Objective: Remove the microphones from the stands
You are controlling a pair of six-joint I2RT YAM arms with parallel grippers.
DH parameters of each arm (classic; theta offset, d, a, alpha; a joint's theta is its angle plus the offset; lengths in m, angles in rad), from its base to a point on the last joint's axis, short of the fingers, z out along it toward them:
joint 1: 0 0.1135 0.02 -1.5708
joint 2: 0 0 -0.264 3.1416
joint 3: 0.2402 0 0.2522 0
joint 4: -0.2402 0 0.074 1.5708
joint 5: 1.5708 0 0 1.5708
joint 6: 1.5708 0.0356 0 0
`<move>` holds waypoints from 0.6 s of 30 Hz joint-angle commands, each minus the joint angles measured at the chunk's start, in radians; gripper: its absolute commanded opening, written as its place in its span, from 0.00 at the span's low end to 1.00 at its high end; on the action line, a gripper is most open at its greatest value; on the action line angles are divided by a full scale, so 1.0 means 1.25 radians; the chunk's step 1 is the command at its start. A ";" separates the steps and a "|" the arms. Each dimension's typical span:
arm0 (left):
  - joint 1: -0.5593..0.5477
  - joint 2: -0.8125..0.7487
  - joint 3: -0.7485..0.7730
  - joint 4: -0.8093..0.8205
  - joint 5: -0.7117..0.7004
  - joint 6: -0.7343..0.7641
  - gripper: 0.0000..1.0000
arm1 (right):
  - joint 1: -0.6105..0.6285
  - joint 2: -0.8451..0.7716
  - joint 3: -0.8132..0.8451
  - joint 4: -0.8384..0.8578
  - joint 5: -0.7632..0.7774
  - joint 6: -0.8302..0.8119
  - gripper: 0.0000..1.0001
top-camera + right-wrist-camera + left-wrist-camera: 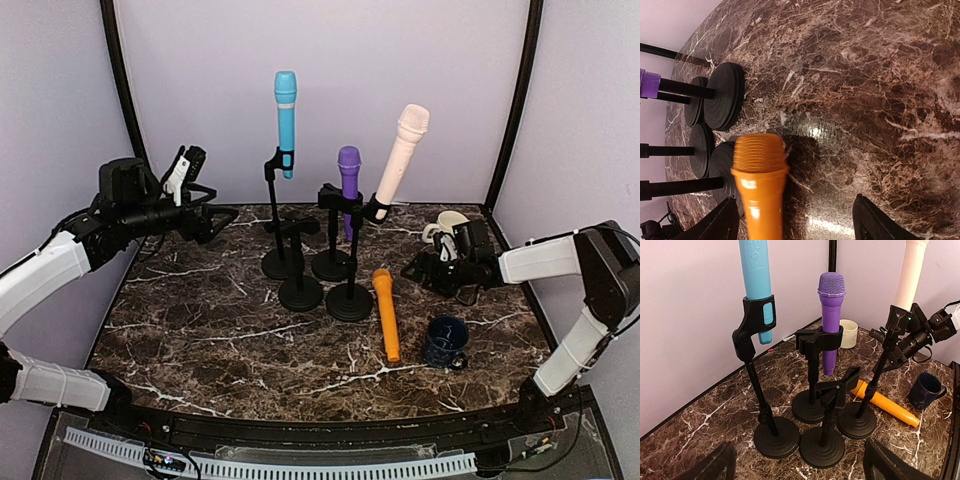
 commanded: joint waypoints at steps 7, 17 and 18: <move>0.004 0.026 0.007 0.021 0.052 -0.039 0.90 | -0.004 -0.106 -0.030 0.052 0.064 -0.037 0.87; 0.004 0.078 0.039 0.054 0.172 -0.044 0.90 | 0.005 -0.331 -0.043 0.073 -0.013 -0.130 0.90; 0.004 0.084 0.045 0.059 0.160 -0.051 0.90 | 0.014 -0.355 -0.036 0.065 -0.014 -0.145 0.91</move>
